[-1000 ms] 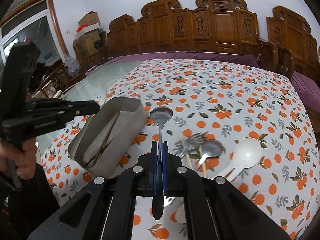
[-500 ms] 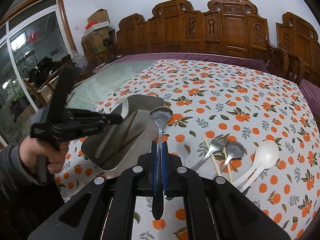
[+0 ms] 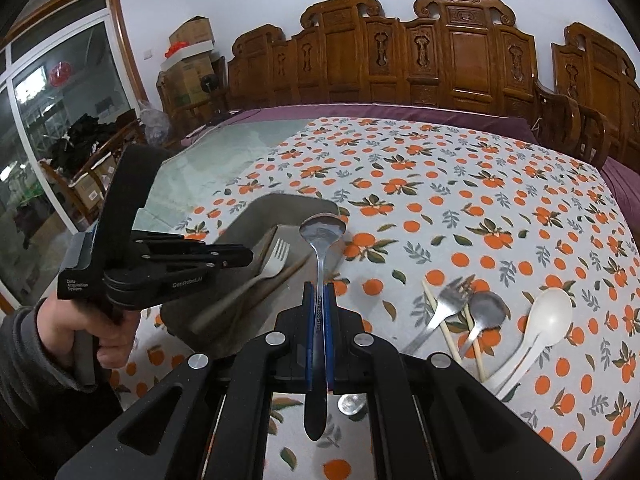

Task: Organize utensils
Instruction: 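Lower the white fork into the grey tray and open the left gripper, then lower the metal spoon into the grey tray and open the right gripper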

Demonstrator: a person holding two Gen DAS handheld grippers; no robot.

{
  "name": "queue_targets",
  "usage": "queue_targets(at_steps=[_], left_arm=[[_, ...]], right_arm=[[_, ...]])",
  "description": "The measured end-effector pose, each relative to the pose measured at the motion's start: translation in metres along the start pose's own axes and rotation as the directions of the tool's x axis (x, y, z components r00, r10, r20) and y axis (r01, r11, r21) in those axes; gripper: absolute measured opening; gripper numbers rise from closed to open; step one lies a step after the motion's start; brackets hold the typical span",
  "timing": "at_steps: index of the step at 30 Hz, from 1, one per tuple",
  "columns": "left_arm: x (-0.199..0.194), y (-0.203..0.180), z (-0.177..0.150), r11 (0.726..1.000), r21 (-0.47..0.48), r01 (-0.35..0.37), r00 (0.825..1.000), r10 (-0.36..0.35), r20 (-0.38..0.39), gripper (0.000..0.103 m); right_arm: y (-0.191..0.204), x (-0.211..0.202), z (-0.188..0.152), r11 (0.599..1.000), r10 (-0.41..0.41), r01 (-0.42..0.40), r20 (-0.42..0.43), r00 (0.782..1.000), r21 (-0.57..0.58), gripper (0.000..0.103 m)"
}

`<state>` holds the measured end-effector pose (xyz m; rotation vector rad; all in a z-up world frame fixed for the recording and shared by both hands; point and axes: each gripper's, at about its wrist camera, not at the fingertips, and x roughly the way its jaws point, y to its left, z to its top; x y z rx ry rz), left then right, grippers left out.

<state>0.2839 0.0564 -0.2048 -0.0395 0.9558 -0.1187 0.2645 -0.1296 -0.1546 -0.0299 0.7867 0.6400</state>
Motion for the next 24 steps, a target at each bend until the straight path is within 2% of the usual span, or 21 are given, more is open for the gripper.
queue_targets(at_steps=[2,4,8,14,16,19,24], left_arm=[[-0.009,0.006,0.003,1.0,-0.014,0.006,1.0,-0.005,0.024,0.008],[-0.02,0.012,0.007,1.0,-0.022,0.002,0.999,-0.001,0.055,0.021],[-0.038,0.026,0.012,0.999,-0.032,-0.021,0.994,0.024,0.106,0.024],[-0.056,0.051,0.016,0.996,-0.067,-0.052,0.987,0.061,0.149,0.034],[-0.06,0.056,0.016,0.995,-0.074,-0.065,0.985,0.076,0.158,0.042],[-0.065,0.066,0.016,0.993,-0.094,-0.074,0.981,0.089,0.17,0.047],[-0.069,0.074,0.017,0.991,-0.111,-0.075,0.979,0.095,0.181,0.05]], right_arm=[[0.004,0.002,0.005,1.0,0.013,-0.013,0.0,1.0,0.003,0.006],[0.011,0.008,0.011,1.0,0.024,-0.024,-0.004,1.0,0.0,0.006],[0.026,0.026,0.021,0.999,0.041,-0.041,-0.018,0.999,-0.008,0.006],[0.049,0.061,0.031,0.998,0.06,-0.062,-0.059,0.996,-0.024,0.006],[0.054,0.075,0.033,0.998,0.055,-0.058,-0.079,0.995,-0.028,0.006],[0.058,0.094,0.035,0.998,0.058,-0.06,-0.109,0.992,-0.017,0.006],[0.064,0.118,0.032,0.998,0.06,-0.062,-0.153,0.986,-0.01,0.006]])
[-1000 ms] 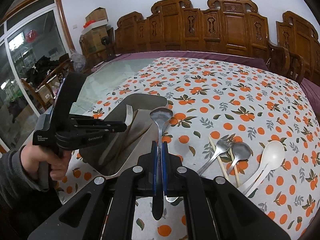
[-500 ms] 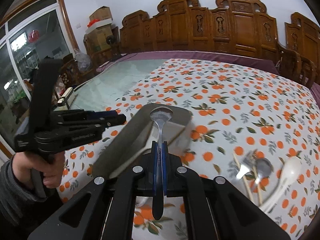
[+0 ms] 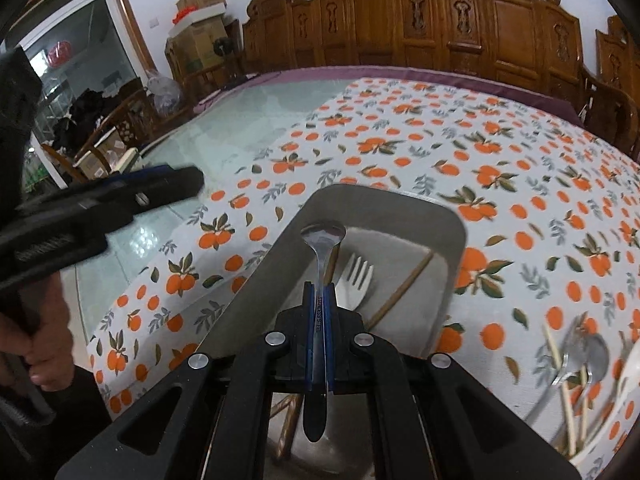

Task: Organize utensils
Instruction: 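Lower the metal spoon into the grey tray and open the right gripper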

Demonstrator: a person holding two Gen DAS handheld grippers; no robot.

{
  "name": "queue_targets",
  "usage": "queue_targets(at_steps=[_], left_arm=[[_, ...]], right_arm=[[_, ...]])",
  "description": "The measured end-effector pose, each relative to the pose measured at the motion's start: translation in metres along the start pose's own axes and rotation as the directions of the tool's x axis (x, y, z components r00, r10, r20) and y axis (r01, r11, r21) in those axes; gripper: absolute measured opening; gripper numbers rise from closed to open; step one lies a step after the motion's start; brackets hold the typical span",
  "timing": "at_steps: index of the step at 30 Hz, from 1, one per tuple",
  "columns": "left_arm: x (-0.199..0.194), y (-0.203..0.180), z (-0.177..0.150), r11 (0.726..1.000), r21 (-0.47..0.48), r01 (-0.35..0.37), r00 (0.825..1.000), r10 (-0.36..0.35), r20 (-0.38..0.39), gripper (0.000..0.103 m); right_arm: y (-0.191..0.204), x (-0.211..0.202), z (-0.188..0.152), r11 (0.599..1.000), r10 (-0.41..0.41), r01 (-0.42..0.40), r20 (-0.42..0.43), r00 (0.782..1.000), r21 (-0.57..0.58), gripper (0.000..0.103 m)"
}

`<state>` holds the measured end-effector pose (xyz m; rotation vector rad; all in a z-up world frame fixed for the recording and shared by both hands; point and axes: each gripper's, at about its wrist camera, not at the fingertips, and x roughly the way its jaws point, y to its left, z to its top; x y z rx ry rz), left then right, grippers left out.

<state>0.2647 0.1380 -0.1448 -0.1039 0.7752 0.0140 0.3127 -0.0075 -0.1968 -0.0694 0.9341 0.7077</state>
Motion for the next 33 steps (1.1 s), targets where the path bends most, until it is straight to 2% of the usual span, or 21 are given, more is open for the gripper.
queue_targets(at_steps=[6,12,17,19,21,24,27,33], left_arm=[[-0.002,0.0,0.001,1.0,0.001,0.005,1.0,-0.005,0.006,0.051],[-0.001,-0.007,-0.001,1.0,0.009,0.013,1.0,-0.013,0.003,0.054],[-0.001,-0.019,-0.002,0.999,0.024,0.029,1.0,-0.029,0.002,0.057],[-0.001,-0.024,-0.002,0.999,0.031,0.035,0.999,-0.035,0.009,0.068],[-0.003,-0.032,-0.002,0.998,0.04,0.044,0.999,-0.044,0.018,0.069],[-0.003,-0.044,-0.004,0.997,0.052,0.057,0.998,-0.058,0.023,0.074],[-0.003,-0.058,-0.007,0.995,0.068,0.074,0.997,-0.076,0.024,0.076],[-0.005,-0.087,-0.015,0.988,0.108,0.11,0.993,-0.114,0.027,0.078]], right_arm=[[0.003,0.014,-0.006,1.0,-0.003,0.002,-0.04,0.999,-0.007,0.006],[0.001,0.003,-0.008,1.0,0.009,-0.01,-0.022,1.0,-0.013,0.006],[-0.004,-0.036,-0.009,0.999,-0.003,0.005,0.04,0.999,-0.05,0.006],[-0.011,-0.056,-0.01,0.998,-0.017,0.021,0.069,0.997,-0.052,0.006],[-0.02,-0.072,-0.011,0.998,-0.034,0.039,0.087,0.996,-0.047,0.006],[-0.043,-0.1,-0.018,0.994,-0.102,0.107,0.114,0.988,-0.036,0.009],[-0.068,-0.121,-0.025,0.985,-0.169,0.172,0.131,0.977,-0.012,0.022],[-0.125,-0.144,-0.047,0.951,-0.309,0.304,0.115,0.944,0.06,0.025]])
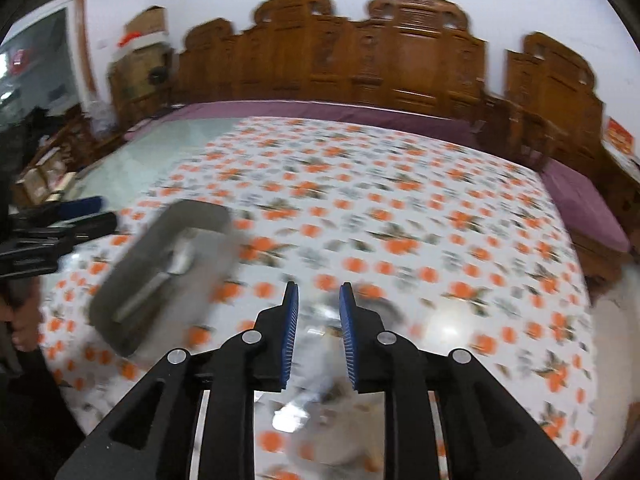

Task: Organize utensils
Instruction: 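Lower the metal spoon into the grey tray and open the right gripper, then grasp a white plastic spoon with the right gripper while the left gripper moves toward a metal fork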

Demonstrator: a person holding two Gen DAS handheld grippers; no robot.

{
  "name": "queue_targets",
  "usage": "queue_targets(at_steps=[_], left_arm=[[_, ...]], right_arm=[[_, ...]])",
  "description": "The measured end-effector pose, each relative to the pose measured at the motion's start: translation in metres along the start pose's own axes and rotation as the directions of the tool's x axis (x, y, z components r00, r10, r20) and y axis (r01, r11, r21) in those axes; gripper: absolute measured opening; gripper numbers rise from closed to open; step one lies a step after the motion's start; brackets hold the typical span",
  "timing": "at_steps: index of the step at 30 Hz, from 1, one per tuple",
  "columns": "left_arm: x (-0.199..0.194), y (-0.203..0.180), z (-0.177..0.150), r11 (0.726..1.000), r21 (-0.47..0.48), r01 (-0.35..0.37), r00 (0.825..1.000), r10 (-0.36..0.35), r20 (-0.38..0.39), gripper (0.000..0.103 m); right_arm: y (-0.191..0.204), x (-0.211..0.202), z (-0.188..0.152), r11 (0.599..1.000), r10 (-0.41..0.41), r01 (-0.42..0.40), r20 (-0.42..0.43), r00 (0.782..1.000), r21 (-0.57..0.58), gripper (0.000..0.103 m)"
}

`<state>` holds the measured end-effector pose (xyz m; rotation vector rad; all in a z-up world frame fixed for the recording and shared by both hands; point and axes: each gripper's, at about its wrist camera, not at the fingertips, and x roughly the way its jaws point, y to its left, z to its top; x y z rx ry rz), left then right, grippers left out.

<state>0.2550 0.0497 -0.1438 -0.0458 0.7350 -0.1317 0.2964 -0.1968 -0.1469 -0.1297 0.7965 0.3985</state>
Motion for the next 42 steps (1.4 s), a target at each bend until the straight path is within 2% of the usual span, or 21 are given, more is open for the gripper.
queue_targets(at_steps=[1,3,4,7,11,18,25,31,34,41,42], left_arm=[[0.0,-0.004,-0.001,1.0,0.006,0.004,1.0,-0.004,0.001,0.078],[0.0,-0.01,-0.002,1.0,0.012,0.011,1.0,-0.012,0.001,0.078],[0.0,-0.013,-0.004,1.0,0.014,0.016,1.0,-0.016,-0.001,0.078],[0.0,-0.022,-0.006,0.999,0.024,0.028,1.0,-0.028,-0.003,0.078],[-0.001,-0.037,-0.009,0.998,0.04,0.045,0.999,-0.045,0.001,0.078],[0.001,-0.067,-0.016,0.994,0.079,0.073,0.997,-0.073,-0.013,0.078],[0.005,-0.089,-0.024,0.99,0.107,0.087,0.996,-0.085,-0.024,0.078],[0.007,-0.098,-0.029,0.988,0.117,0.1,0.995,-0.096,-0.038,0.078],[0.008,-0.099,-0.03,0.989,0.103,0.108,0.994,-0.104,-0.045,0.078],[0.01,-0.106,-0.033,0.989,0.113,0.094,0.995,-0.089,-0.047,0.078],[0.01,-0.105,-0.033,0.989,0.11,0.096,0.995,-0.092,-0.047,0.078]], right_arm=[[-0.011,-0.001,-0.004,1.0,-0.018,0.018,0.001,1.0,0.018,0.027],[-0.028,-0.001,-0.012,0.998,-0.035,0.035,0.005,0.999,0.055,0.041],[-0.039,-0.001,-0.018,0.996,-0.048,0.048,0.007,0.999,0.08,0.042],[-0.058,0.008,-0.032,0.988,-0.057,0.059,-0.02,0.998,0.146,0.042],[-0.066,0.019,-0.043,0.986,-0.061,0.069,-0.056,0.997,0.152,0.042],[-0.058,0.037,-0.053,0.985,0.035,-0.015,-0.115,0.993,0.173,0.042],[-0.052,0.061,-0.058,0.984,0.025,0.009,-0.188,0.982,0.178,0.042],[-0.054,0.071,-0.052,0.981,-0.006,0.039,-0.171,0.985,0.19,0.042],[-0.056,0.081,-0.048,0.979,-0.052,0.087,-0.186,0.981,0.184,0.043],[-0.057,0.088,-0.047,0.98,-0.038,0.075,-0.197,0.98,0.186,0.045],[-0.059,0.088,-0.048,0.979,-0.032,0.07,-0.194,0.98,0.191,0.041]])
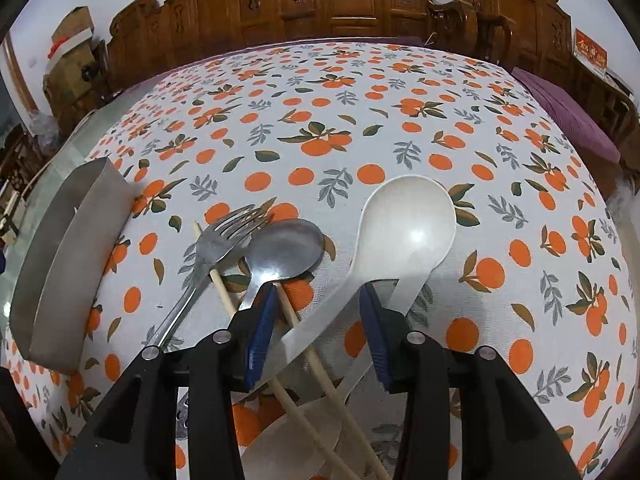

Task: Organize utensils
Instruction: 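Grasp a white plastic spoon with the right gripper while the left gripper moves toward a metal fork, then grasp the metal fork with the left gripper while the right gripper holds the white spoon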

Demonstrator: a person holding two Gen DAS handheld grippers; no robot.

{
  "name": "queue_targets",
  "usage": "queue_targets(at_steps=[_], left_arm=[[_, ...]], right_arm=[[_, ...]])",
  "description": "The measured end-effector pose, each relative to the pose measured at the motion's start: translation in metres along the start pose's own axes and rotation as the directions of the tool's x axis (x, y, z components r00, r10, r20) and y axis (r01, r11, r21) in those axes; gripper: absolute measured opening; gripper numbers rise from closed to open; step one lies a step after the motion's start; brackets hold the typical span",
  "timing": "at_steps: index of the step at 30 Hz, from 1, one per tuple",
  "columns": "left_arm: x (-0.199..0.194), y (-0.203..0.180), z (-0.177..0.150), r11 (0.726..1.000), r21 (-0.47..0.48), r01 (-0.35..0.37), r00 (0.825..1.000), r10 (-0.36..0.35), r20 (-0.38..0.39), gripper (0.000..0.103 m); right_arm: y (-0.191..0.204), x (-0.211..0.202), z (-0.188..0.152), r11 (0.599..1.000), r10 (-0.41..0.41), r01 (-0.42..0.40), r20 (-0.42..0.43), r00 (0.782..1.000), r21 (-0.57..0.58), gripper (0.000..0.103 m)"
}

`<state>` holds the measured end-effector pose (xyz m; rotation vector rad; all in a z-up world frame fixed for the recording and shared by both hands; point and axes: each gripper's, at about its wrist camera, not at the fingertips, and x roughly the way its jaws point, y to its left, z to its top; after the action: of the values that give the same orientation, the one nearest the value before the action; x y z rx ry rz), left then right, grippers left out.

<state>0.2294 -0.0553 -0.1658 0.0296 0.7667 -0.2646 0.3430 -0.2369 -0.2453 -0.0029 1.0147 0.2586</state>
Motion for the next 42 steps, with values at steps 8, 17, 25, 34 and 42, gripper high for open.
queue_targets(at_steps=[8,17,25,34,42], left_arm=[[0.012,-0.009,0.003,1.0,0.014,-0.003,1.0,0.003,-0.021,0.077],[0.052,-0.032,0.014,0.998,0.054,0.038,0.994,-0.032,-0.109,0.068],[0.099,-0.045,0.022,0.997,0.049,0.062,0.978,-0.051,-0.202,0.045],[0.142,-0.047,0.022,0.999,0.048,0.019,0.953,-0.004,-0.303,0.024],[0.151,-0.051,0.027,0.997,0.083,-0.006,0.956,0.03,-0.293,0.008]], right_arm=[[-0.012,-0.01,0.003,0.997,0.066,-0.066,0.02,0.998,0.038,0.005],[-0.027,-0.038,0.011,0.989,0.133,-0.139,0.111,0.985,0.055,0.005],[-0.041,-0.045,0.011,0.987,0.137,-0.146,0.126,0.983,0.063,0.005],[-0.044,-0.048,0.012,0.985,0.153,-0.162,0.134,0.979,0.059,0.005],[-0.041,-0.05,0.012,0.984,0.162,-0.171,0.14,0.977,0.053,0.005]])
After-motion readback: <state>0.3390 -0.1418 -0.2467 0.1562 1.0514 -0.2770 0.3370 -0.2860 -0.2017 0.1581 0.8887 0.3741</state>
